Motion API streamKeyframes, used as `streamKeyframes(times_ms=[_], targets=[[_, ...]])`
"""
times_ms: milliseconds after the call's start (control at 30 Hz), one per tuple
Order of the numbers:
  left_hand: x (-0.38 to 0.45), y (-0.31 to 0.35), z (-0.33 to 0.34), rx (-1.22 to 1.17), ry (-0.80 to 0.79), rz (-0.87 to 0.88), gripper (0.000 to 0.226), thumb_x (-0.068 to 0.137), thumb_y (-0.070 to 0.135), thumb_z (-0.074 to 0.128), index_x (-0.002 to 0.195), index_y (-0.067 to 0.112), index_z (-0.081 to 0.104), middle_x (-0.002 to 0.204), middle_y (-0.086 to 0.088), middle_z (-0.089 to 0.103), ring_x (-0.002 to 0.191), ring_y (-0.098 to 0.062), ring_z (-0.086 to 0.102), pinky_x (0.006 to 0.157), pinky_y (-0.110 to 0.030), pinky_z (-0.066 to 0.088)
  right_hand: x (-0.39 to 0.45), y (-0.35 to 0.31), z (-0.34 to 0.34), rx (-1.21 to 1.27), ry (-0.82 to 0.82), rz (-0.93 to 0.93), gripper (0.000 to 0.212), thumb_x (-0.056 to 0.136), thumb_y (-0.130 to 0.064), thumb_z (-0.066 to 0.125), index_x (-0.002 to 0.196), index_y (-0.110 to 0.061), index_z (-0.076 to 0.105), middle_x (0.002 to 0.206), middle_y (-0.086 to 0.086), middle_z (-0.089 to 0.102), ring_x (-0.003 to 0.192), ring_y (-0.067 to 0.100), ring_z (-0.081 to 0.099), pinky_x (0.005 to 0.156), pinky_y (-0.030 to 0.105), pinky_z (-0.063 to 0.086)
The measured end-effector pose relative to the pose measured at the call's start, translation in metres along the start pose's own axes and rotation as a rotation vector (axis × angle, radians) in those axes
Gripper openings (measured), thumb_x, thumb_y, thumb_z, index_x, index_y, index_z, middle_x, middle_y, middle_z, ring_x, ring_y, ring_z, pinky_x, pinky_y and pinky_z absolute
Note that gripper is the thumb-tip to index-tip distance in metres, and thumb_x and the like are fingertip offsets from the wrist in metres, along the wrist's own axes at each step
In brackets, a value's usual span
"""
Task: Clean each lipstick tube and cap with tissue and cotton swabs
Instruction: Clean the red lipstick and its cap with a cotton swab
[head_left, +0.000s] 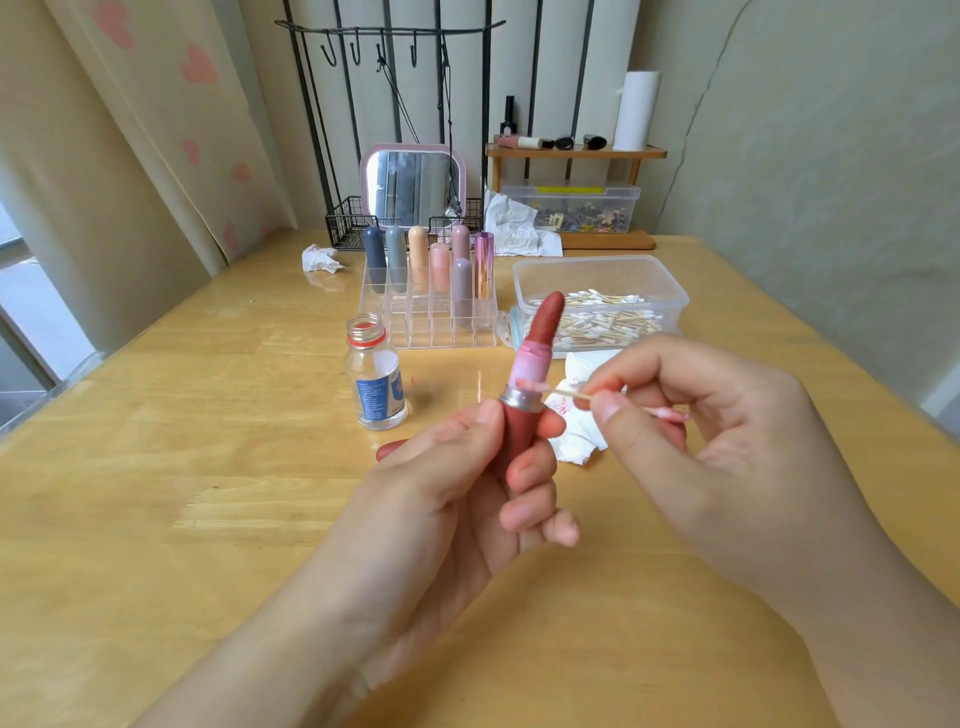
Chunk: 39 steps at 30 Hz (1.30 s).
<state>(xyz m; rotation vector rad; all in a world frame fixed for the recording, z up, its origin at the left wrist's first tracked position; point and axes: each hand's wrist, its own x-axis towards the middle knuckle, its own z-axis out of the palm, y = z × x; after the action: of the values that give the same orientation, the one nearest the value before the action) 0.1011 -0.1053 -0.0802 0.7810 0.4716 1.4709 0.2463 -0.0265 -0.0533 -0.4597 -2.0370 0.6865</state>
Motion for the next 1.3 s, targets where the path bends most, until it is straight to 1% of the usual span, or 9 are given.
streamKeyframes(times_ms=[167, 367, 600, 733, 833, 967, 1067, 1167, 1300], targets=[[-0.0016, 0.0016, 0.0064, 0.011, 0.067, 0.007, 0.027, 0.086, 0.022, 0.047, 0.087, 0.006, 0.069, 0.065, -0.004, 0.044, 0.050, -0.014, 0.038, 0.058, -0.032, 0.049, -0.0003, 0.0001, -0.0013, -0.005, -0.011, 0.018, 0.014, 0.077, -0.032, 0.054, 0.072, -0.021, 0.061, 0.053, 0.008, 0.042, 0.050, 0.016, 0.037, 0.049, 0.014, 0.032], [-0.0021, 0.0027, 0.0085, 0.036, 0.082, 0.004, 0.027, 0.087, 0.023, 0.047, 0.086, 0.005, 0.067, 0.065, -0.003, 0.043, 0.051, -0.013, 0.037, 0.058, -0.032, 0.049, -0.0008, -0.0012, 0.0037, -0.042, -0.018, -0.012, 0.013, 0.080, -0.030, 0.054, 0.072, -0.024, 0.061, 0.052, 0.006, 0.042, 0.049, 0.014, 0.038, 0.048, 0.014, 0.032], [-0.0031, 0.0040, 0.0095, 0.016, 0.064, 0.001, 0.027, 0.086, 0.024, 0.047, 0.086, 0.005, 0.067, 0.064, -0.003, 0.043, 0.050, -0.013, 0.037, 0.058, -0.032, 0.049, -0.0012, -0.0002, 0.0025, 0.008, -0.045, -0.011, 0.012, 0.080, -0.028, 0.055, 0.072, -0.022, 0.062, 0.056, 0.006, 0.041, 0.051, 0.008, 0.038, 0.052, 0.007, 0.032], [-0.0020, 0.0035, 0.0089, 0.003, 0.058, -0.001, 0.028, 0.087, 0.024, 0.047, 0.086, 0.006, 0.068, 0.064, -0.003, 0.044, 0.050, -0.013, 0.037, 0.059, -0.032, 0.049, -0.0009, 0.0012, -0.0005, 0.004, -0.045, 0.008, 0.012, 0.077, -0.029, 0.054, 0.068, -0.022, 0.059, 0.052, 0.006, 0.038, 0.050, 0.013, 0.036, 0.052, 0.013, 0.032], [-0.0016, 0.0032, 0.0085, 0.022, 0.069, 0.004, 0.030, 0.086, 0.027, 0.048, 0.086, 0.006, 0.069, 0.064, -0.003, 0.045, 0.050, -0.013, 0.038, 0.058, -0.032, 0.049, -0.0009, 0.0010, 0.0003, 0.011, -0.049, 0.011, 0.012, 0.077, -0.029, 0.055, 0.069, -0.022, 0.060, 0.052, 0.004, 0.039, 0.050, 0.011, 0.036, 0.052, 0.012, 0.032], [0.0010, 0.0015, 0.0079, 0.114, 0.190, 0.069, 0.032, 0.083, 0.024, 0.047, 0.084, 0.004, 0.072, 0.064, -0.005, 0.050, 0.048, -0.015, 0.042, 0.055, -0.030, 0.049, -0.0013, -0.0002, 0.0033, -0.039, -0.025, 0.002, 0.013, 0.078, -0.031, 0.055, 0.070, -0.023, 0.062, 0.052, 0.006, 0.040, 0.049, 0.013, 0.037, 0.049, 0.013, 0.031], [-0.0010, 0.0012, 0.0069, 0.311, 0.252, 0.132, 0.022, 0.082, 0.020, 0.052, 0.088, 0.003, 0.066, 0.071, -0.008, 0.059, 0.055, -0.015, 0.049, 0.061, -0.026, 0.050, -0.0015, -0.0003, 0.0018, -0.067, -0.013, -0.009, 0.014, 0.076, -0.030, 0.054, 0.067, -0.022, 0.059, 0.052, 0.004, 0.037, 0.048, 0.015, 0.035, 0.048, 0.017, 0.030], [-0.0030, 0.0017, 0.0062, 0.426, 0.278, 0.181, 0.018, 0.076, 0.012, 0.060, 0.091, 0.002, 0.057, 0.078, -0.012, 0.068, 0.061, -0.019, 0.061, 0.061, -0.025, 0.052, -0.0014, 0.0003, 0.0040, -0.100, -0.008, -0.026, 0.014, 0.077, -0.028, 0.054, 0.067, -0.020, 0.060, 0.053, 0.002, 0.039, 0.048, 0.011, 0.036, 0.048, 0.012, 0.029], [-0.0015, 0.0012, 0.0100, 0.462, 0.329, 0.242, 0.029, 0.074, 0.002, 0.073, 0.092, 0.001, 0.049, 0.079, -0.015, 0.071, 0.066, -0.022, 0.069, 0.056, -0.023, 0.053, -0.0016, -0.0001, 0.0043, -0.097, -0.004, -0.024, 0.013, 0.077, -0.023, 0.058, 0.067, -0.017, 0.060, 0.052, -0.003, 0.039, 0.047, 0.005, 0.040, 0.049, 0.007, 0.029]])
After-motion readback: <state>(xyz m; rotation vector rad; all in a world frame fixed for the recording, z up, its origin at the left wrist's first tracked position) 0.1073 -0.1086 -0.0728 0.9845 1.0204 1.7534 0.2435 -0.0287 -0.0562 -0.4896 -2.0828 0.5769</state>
